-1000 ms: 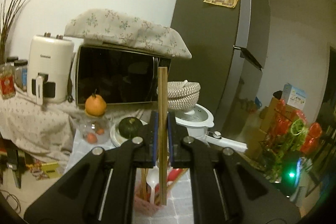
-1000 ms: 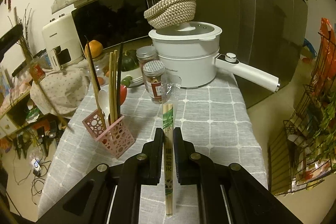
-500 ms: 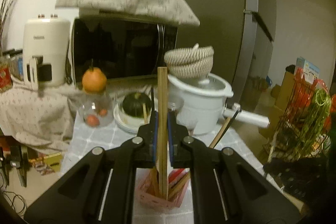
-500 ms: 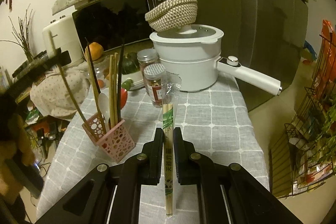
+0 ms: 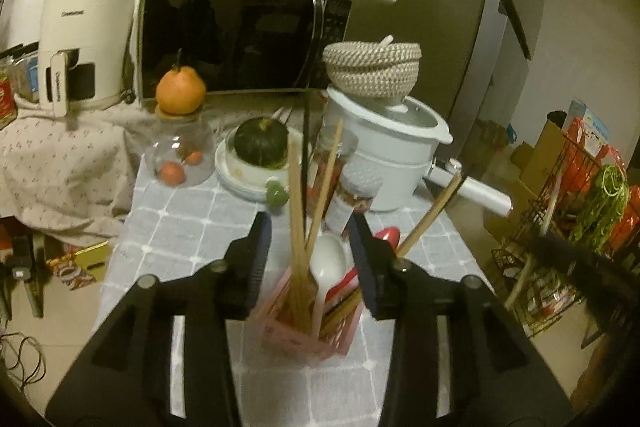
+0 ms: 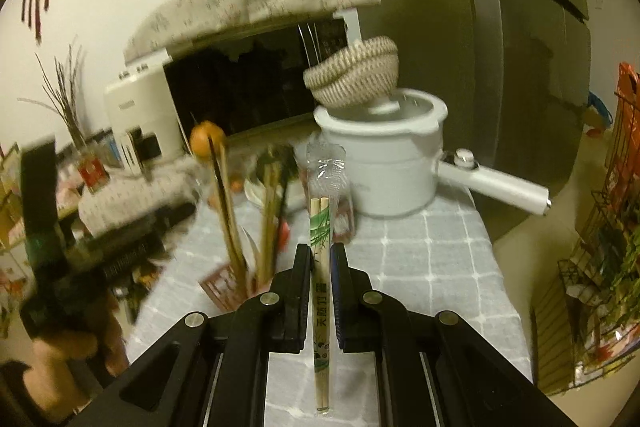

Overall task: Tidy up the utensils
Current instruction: 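Lower the wrapped chopsticks into the pink basket and open the right tool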

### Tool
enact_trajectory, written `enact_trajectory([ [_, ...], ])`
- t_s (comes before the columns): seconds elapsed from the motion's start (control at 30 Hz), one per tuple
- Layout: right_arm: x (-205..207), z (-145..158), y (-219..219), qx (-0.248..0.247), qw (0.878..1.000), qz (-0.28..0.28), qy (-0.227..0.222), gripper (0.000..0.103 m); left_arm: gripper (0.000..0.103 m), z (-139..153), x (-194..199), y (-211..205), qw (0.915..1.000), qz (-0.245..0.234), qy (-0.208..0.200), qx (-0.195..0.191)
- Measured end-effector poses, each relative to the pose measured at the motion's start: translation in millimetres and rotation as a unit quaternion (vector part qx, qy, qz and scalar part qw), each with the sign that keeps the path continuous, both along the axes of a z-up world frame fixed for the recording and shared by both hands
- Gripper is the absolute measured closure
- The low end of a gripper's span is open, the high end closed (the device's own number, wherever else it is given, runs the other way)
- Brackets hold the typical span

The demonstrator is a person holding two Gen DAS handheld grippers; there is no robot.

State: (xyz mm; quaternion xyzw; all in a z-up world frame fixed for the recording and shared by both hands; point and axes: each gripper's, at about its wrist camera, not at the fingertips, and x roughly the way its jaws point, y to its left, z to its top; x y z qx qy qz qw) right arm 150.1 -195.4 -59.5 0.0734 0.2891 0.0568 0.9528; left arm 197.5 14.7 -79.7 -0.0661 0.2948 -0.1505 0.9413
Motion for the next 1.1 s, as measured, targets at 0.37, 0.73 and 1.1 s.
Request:
enact_trajectory([
  [0.37, 10, 32, 31, 0.057, 0.994, 0.011, -0.088, 0.093, 0.034, -27, -20, 34, 0.9889, 0.032, 0.137, 0.047],
  [0.73, 48, 19, 72, 0.041, 0.993, 0.011, -0.113, 0.093, 0.029, -47, -20, 48, 0.9821, 0.038, 0.177, 0.051],
  [1.1, 61, -9, 73, 0.043, 0.997, 0.009, -0.066, 0.08, 0.027, -51, -22, 45, 0.9811, 0.038, 0.183, 0.05],
])
